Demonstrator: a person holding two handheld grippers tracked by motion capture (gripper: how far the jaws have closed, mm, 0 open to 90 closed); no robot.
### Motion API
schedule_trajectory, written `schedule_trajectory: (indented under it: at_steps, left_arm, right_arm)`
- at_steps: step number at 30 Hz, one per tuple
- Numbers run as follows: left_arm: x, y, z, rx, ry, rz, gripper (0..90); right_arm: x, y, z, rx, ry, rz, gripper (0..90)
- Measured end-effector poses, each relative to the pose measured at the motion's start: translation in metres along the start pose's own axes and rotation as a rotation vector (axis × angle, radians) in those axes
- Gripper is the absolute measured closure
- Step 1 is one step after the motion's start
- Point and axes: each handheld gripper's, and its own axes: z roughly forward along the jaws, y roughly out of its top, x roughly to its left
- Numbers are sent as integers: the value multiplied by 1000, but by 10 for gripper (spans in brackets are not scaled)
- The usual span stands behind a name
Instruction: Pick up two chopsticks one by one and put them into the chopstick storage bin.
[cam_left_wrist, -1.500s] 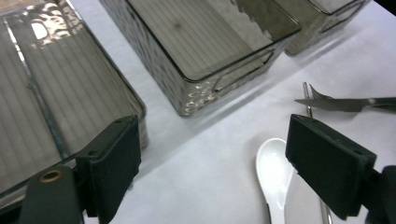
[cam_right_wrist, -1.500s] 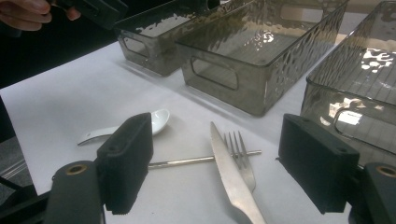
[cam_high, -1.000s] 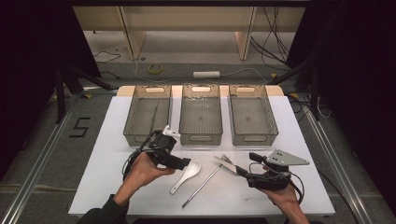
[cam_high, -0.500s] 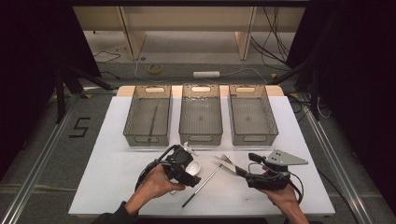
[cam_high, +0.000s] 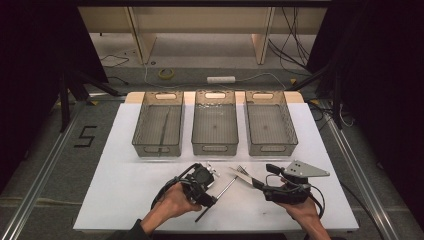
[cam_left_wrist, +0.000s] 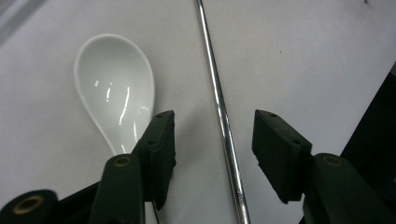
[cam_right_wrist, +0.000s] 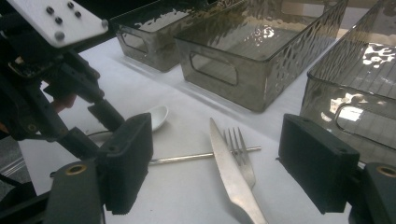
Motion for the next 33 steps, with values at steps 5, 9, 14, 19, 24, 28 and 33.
schedule_trajectory:
  at_steps: [5,9,14,19,24,28,33]
  left_arm:
    - [-2,-1,5,28,-1,10,559]
    - [-4,-1,8,38,-7,12,593]
    - [-7,-1,13,52,-1,17,633]
    - [-10,0,16,67,11,20,682]
    - [-10,0,17,79,26,28,703]
    - [-10,0,18,81,37,38,731]
    - [-12,0,19,80,62,51,771]
  right_arm:
    - [0,0,0,-1,1,-2,272]
    - [0,0,0,-1,0,-3,272]
    - [0,0,0,0,1,-4,272]
    - [0,0,0,1,1,-5,272]
    - [0,0,0,-1,1,-4,272]
    - [1,0,0,0,2,-6,272]
    - [0,0,0,0,0,-5,272]
